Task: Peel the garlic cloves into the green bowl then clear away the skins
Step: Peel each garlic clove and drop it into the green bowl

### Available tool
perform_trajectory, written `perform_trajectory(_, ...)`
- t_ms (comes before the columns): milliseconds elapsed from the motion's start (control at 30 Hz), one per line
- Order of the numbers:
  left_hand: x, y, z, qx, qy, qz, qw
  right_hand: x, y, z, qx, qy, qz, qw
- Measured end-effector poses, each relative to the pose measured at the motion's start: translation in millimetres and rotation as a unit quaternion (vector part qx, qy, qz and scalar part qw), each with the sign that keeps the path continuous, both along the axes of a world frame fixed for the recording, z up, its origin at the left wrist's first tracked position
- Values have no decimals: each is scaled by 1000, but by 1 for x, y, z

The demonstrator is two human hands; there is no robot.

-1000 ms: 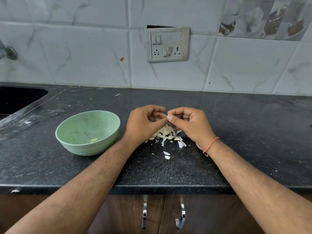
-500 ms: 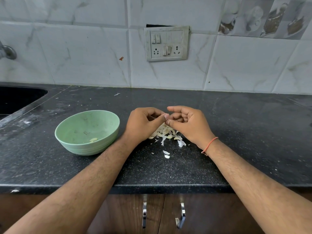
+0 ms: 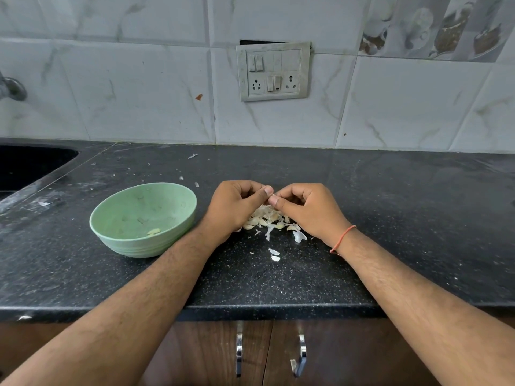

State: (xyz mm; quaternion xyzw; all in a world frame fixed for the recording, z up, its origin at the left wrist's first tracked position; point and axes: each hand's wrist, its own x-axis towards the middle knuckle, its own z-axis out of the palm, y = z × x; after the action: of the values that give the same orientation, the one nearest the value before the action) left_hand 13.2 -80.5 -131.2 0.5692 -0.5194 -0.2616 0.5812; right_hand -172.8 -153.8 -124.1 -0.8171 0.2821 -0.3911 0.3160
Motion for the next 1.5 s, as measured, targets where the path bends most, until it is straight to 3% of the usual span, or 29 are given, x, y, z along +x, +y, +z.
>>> perform_trajectory(333, 1, 1, 1, 22, 59, -37, 997, -5, -1, 2, -35, -6, 22, 999)
perform_trajectory(767, -5, 6, 5, -23, -16, 3, 1000, -5, 0, 5, -38, -22, -4, 999)
perform_trajectory(1267, -7, 7, 6, -28, -31, 8, 999, -4, -5, 3, -6, -80, 16, 997)
perform_trajectory(1500, -8, 10, 8, -16, -39, 20, 999, -3, -10, -2, -63, -80, 9, 995)
